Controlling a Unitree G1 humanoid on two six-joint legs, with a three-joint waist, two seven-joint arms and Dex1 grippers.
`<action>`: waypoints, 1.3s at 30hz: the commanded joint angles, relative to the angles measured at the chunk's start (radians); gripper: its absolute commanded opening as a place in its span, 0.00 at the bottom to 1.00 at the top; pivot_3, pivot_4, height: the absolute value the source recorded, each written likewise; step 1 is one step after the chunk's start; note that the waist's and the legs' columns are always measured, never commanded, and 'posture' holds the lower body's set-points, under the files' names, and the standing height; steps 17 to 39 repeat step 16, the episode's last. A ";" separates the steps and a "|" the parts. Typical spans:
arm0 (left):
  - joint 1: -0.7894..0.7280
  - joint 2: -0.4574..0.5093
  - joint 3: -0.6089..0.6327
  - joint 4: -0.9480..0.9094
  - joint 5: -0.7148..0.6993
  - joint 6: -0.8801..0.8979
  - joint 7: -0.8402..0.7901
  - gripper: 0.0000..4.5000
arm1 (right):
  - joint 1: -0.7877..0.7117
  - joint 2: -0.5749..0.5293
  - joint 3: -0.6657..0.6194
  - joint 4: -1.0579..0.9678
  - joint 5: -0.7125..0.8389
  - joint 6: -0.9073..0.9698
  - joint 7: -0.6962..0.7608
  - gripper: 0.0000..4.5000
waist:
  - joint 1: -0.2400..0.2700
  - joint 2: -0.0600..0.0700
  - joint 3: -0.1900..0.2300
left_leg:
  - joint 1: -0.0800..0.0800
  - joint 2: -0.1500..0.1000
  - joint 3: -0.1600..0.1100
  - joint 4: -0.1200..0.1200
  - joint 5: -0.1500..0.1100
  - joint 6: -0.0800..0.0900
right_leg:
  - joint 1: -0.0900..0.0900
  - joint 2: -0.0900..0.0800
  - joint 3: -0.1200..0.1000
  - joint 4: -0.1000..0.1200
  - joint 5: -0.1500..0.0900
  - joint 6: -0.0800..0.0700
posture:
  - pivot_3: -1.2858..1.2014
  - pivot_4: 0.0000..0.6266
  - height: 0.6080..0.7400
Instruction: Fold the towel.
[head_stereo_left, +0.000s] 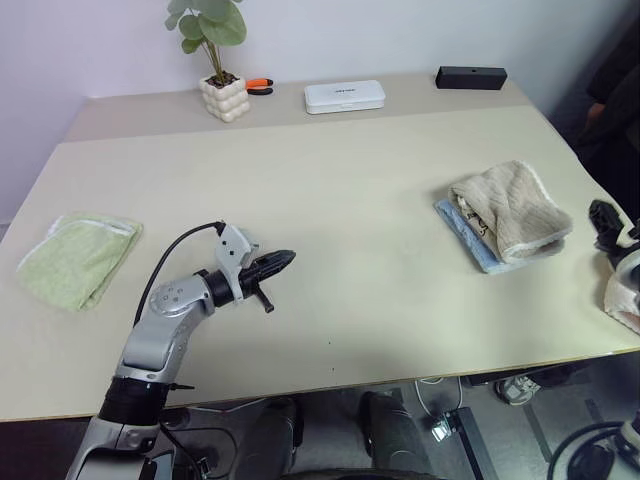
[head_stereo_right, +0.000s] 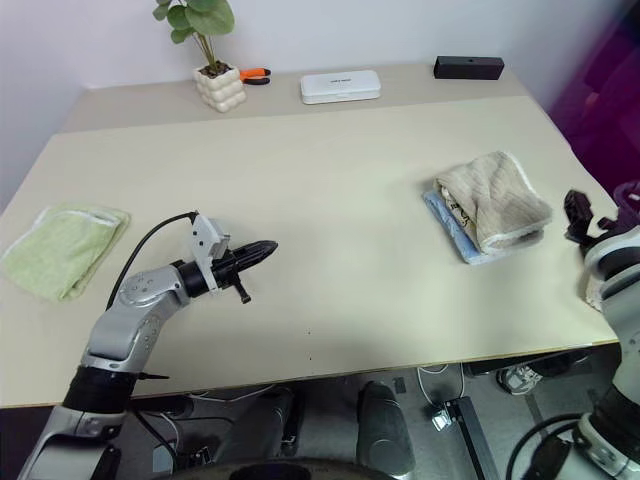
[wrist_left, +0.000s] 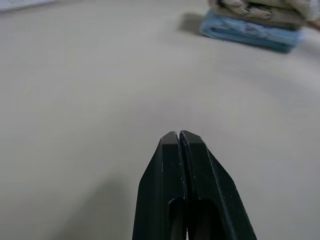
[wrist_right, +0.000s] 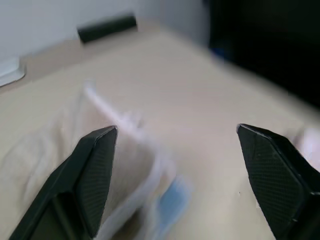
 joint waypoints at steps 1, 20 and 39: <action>-0.022 0.012 0.073 0.056 0.060 -0.096 0.081 0.00 | 0.017 -0.086 0.151 -0.066 -0.058 -0.137 0.204 0.89 | -0.002 0.000 0.000 | 0.000 0.000 0.000 0.000 0.000 0.000 | 0.000 0.000 0.000 0.000 0.000 0.000 | 0.52 0.24 1.00; 0.174 0.084 0.261 -0.061 -0.015 -0.097 0.100 0.00 | -0.038 -0.130 0.567 0.136 -0.207 -0.393 0.667 0.89 | 0.023 -0.004 0.002 | -0.001 -0.001 -0.001 0.001 -0.001 0.001 | 0.000 -0.001 0.000 -0.002 0.000 0.000 | 0.52 0.24 1.00; 0.174 0.084 0.261 -0.061 -0.015 -0.097 0.100 0.00 | -0.038 -0.130 0.567 0.136 -0.207 -0.393 0.667 0.89 | 0.023 -0.004 0.002 | -0.001 -0.001 -0.001 0.001 -0.001 0.001 | 0.000 -0.001 0.000 -0.002 0.000 0.000 | 0.52 0.24 1.00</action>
